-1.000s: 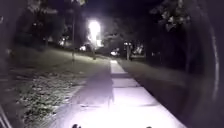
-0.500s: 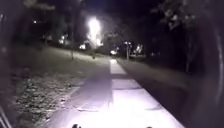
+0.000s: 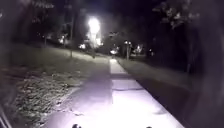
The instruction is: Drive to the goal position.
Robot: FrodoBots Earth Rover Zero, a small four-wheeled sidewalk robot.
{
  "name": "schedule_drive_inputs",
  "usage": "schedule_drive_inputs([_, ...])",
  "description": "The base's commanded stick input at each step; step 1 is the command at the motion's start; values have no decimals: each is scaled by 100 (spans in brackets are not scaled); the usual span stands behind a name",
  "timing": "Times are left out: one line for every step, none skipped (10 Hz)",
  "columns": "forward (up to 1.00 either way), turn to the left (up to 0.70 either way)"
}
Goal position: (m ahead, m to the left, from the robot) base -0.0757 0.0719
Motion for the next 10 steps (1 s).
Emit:
schedule_drive_inputs([30,0])
schedule_drive_inputs([30,0])
schedule_drive_inputs([30,0])
schedule_drive_inputs([30,0])
schedule_drive_inputs([30,0])
schedule_drive_inputs([30,0])
schedule_drive_inputs([30,0])
schedule_drive_inputs([30,0])
schedule_drive_inputs([30,0])
schedule_drive_inputs([30,0])
